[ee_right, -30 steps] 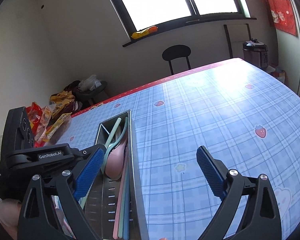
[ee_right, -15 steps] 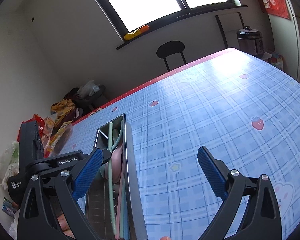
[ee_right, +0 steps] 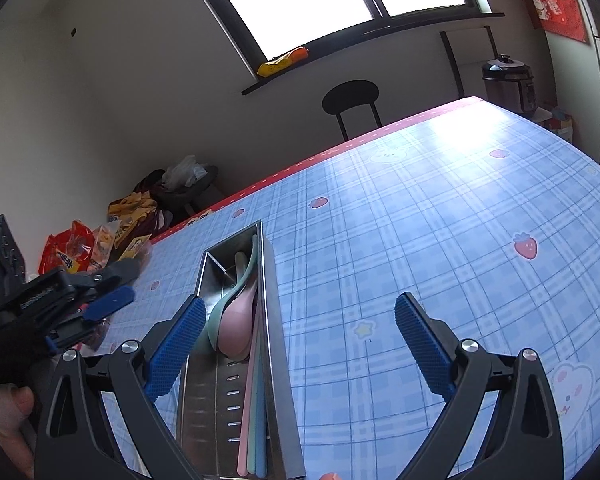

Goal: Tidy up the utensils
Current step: 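Move the right tool to the pink chopstick while the left tool approaches the blue spoon, then close the right tool on the pink chopstick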

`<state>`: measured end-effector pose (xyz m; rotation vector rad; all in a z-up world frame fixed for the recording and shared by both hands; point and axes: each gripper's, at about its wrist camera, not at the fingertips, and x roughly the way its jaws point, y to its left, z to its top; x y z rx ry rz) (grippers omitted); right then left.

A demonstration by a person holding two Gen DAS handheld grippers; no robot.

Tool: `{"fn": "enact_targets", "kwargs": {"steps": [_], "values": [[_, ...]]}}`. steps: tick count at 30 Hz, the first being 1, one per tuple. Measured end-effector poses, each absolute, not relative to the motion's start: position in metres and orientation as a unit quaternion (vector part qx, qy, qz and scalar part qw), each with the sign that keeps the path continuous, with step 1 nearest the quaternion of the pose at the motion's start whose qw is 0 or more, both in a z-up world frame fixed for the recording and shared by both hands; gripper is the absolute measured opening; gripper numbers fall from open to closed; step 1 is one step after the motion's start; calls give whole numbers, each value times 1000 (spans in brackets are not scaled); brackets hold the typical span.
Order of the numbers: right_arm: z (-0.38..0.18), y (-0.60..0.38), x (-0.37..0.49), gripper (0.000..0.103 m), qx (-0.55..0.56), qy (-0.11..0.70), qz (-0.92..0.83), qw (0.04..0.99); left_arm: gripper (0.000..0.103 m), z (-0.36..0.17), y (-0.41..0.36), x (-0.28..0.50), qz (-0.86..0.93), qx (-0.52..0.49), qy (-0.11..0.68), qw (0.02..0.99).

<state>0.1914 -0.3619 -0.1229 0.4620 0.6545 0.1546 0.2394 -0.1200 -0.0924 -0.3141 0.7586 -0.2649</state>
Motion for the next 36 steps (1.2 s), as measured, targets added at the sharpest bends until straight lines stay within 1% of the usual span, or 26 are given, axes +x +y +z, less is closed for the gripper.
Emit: {"fn": "enact_targets", "kwargs": {"steps": [1, 2, 3, 4, 8, 11, 17, 21, 26, 28, 29, 30, 31, 33, 34, 36], "values": [[-123, -360, 191, 93, 224, 318, 78, 918, 77, -86, -111, 231, -119, -138, 358, 916], [-122, -359, 191, 94, 222, 316, 80, 919, 84, -82, -104, 223, -111, -130, 350, 921], [-121, -357, 190, 97, 219, 314, 78, 920, 92, -76, -93, 214, -102, -123, 338, 927], [-119, -354, 189, 97, 212, 312, 75, 923, 94, -72, -83, 205, -93, -118, 330, 932], [-113, -343, 184, 97, 188, 303, 83, 930, 97, -63, -47, 177, -61, -97, 322, 940], [-111, -337, 182, 97, 190, 304, 113, 927, 97, -65, -22, 154, -40, -80, 326, 941], [-115, -332, 158, 97, 210, 300, 123, 922, 97, -98, 0, 119, -35, -38, 366, 929], [-116, -306, 136, 97, 146, 331, 185, 914, 97, -124, 4, 102, -54, -21, 386, 921], [-121, -279, 103, 96, 69, 359, 228, 902, 97, -136, 8, 82, -76, -21, 373, 924], [-124, -274, 94, 85, 47, 369, 232, 899, 97, -137, 8, 76, -84, -22, 366, 927], [-125, -271, 91, 75, 42, 373, 237, 896, 97, -138, 7, 73, -88, -22, 363, 927], [-125, -268, 87, 69, 39, 376, 240, 894, 97, -139, 7, 71, -92, -22, 359, 928], [-126, -266, 83, 67, 38, 377, 243, 893, 97, -140, 7, 69, -95, -22, 355, 930], [-128, -256, 78, 59, 24, 385, 257, 886, 97, -142, 5, 67, -102, -24, 352, 930], [-130, -248, 75, 57, 7, 389, 263, 883, 97, -144, 4, 67, -104, -26, 353, 930], [-134, -233, 68, 50, -26, 397, 278, 874, 97, -148, 2, 67, -108, -27, 353, 929]]}}
